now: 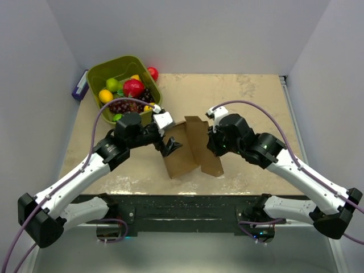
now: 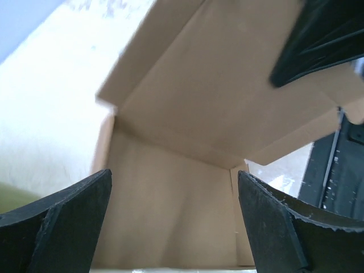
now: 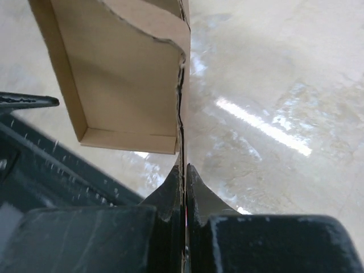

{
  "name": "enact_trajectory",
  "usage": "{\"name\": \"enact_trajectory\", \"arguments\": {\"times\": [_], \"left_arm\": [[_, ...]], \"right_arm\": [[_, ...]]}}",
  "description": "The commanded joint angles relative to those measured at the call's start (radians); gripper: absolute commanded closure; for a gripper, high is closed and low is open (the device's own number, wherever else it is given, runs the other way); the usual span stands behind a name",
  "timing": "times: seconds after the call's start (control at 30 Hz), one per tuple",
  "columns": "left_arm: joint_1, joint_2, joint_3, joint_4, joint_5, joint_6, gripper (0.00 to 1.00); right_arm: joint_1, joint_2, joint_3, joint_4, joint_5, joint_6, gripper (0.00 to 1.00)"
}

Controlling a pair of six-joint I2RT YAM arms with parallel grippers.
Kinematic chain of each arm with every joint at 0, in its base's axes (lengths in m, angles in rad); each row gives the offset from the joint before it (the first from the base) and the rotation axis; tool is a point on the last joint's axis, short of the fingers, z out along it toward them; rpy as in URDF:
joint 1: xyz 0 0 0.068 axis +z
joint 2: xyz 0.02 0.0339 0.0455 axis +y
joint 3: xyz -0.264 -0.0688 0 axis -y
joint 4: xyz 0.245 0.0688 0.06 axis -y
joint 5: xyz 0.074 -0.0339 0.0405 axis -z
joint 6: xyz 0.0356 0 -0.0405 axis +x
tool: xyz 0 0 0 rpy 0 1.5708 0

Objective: Fold the paper box

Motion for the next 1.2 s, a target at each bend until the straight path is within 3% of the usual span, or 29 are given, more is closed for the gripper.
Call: {"name": "enact_trajectory", "arguments": {"times": [0.0, 0.37, 0.6, 0.7, 0.8, 1.07, 1.17], "left_arm": [[0.037, -0.095, -0.025, 0.056, 0.199, 0.099, 0.02], [0.085, -0.044, -0.011, 0.0, 0.348, 0.118, 0.02], [0.086, 0.007, -0.01, 0.007, 0.448, 0.084, 0.07], [0.085, 0.042, -0.002, 0.005, 0.477, 0.069, 0.16], [0.086, 0.065, -0.005, 0.013, 0.491, 0.057, 0.36], [0.086, 0.116, 0.004, 0.01, 0.551, 0.044, 0.63], [0.086, 0.115, -0.006, 0.028, 0.545, 0.034, 0.78]], "right_arm": [[0.0, 0.028, 0.067, -0.094, -0.285, -0.18, 1.0], [-0.002, 0.076, 0.114, -0.154, -0.517, -0.274, 1.0], [-0.002, 0.107, 0.105, -0.153, -0.568, -0.295, 1.0], [-0.002, 0.117, 0.105, -0.153, -0.562, -0.301, 1.0], [0.0, 0.125, 0.094, -0.147, -0.565, -0.308, 1.0], [0.0, 0.145, 0.097, -0.145, -0.568, -0.308, 1.0], [-0.002, 0.151, 0.1, -0.145, -0.565, -0.308, 1.0]]}}
